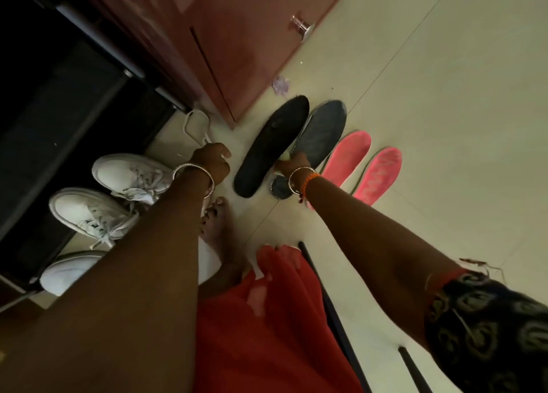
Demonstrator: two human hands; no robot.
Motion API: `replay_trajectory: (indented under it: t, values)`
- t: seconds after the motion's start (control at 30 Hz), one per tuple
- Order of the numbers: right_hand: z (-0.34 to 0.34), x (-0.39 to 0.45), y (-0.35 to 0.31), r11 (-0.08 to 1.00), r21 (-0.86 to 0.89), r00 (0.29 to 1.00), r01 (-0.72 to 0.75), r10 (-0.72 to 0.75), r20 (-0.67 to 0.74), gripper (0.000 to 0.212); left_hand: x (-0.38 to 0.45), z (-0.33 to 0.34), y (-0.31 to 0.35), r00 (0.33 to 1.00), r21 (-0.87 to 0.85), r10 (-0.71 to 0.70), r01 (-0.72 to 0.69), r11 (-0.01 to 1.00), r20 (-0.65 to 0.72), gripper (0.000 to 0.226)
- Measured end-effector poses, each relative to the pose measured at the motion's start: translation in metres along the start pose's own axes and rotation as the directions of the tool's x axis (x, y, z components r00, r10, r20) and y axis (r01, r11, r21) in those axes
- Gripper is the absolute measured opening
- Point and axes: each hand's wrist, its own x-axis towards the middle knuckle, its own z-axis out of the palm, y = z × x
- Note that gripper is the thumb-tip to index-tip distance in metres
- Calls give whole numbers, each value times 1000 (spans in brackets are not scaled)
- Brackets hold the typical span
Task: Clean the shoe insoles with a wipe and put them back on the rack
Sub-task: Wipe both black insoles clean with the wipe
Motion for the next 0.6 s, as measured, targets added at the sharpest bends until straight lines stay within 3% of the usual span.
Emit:
replay_trajectory:
  t: [0.13,0.27,0.4,0.6]
  values:
    - [-11,-1,15,999,-14,991,42,-43,-123,35,-8,13,9,991,53,92,-97,994,98,52]
    - [-27,2,37,999,8,949,-50,50,-312,36,-9,23,30,960,86,244,-257,963,137,79]
    - [-28,12,52,992,6,949,-125,121,-291,38,-6,26,43,935,17,349,-350,936,62,89]
    - [-30,21,49,985,-15,952,-172,162,-261,35,-2,27,32,952,-29,307,-306,952,21,90]
